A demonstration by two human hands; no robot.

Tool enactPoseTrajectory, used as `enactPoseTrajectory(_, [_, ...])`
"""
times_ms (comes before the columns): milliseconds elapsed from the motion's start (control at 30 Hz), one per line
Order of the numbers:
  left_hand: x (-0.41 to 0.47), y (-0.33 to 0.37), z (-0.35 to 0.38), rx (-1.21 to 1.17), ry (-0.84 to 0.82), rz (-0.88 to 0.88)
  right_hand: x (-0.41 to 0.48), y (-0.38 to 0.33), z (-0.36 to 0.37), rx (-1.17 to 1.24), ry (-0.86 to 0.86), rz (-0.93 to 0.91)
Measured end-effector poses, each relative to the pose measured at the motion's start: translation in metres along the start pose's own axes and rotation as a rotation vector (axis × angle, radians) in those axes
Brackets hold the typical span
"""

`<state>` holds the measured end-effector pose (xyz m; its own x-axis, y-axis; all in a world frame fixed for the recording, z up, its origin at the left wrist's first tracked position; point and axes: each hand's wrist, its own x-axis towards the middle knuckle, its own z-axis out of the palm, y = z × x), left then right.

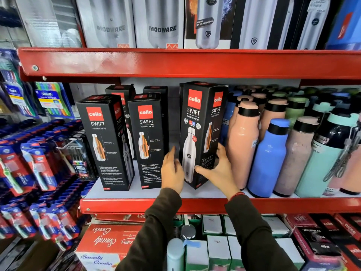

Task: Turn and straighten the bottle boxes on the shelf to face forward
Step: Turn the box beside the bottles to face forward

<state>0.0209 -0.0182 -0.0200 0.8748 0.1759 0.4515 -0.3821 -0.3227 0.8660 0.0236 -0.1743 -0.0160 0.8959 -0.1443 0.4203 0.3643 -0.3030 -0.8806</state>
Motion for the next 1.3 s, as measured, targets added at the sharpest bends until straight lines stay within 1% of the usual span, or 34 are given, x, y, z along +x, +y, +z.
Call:
enactPoseTrajectory(133, [-0.001,-0.006,-0.001,-0.065,-0.059,-0.034,0.002,-0.001,-0.004,0.011,-0.097,0.031])
enactPoseTrajectory(267, [-0.001,-0.014,-0.001,-0.13,-0.041,-0.052,0.004,-0.001,-0.006,-0.015,-0.154,0.008])
enactPoseTrajectory(400, [-0.005,-0.017,0.002,-0.196,0.0,-0.055,0.003,0.001,-0.005,0.005,-0.144,-0.019])
enactPoseTrajectory(567, [-0.008,-0.02,0.009,-0.267,0.036,-0.047,0.004,0.004,-0.002,-0.012,-0.158,-0.009])
enactPoseTrajectory(767, [-0.007,-0.03,0.02,-0.289,0.042,-0.093,0.001,0.012,0.0,-0.082,-0.137,0.0])
enactPoseTrajectory(900, [-0.007,-0.036,0.025,-0.296,0.075,-0.137,0.001,0.016,0.005,-0.108,-0.131,-0.01])
enactPoseTrajectory(1067, [-0.007,-0.038,0.027,-0.291,0.093,-0.133,0.006,0.021,0.01,-0.123,-0.128,-0.008])
enactPoseTrajectory(1300, [-0.006,-0.039,0.027,-0.281,0.092,-0.144,0.006,0.028,0.014,-0.144,-0.071,-0.025])
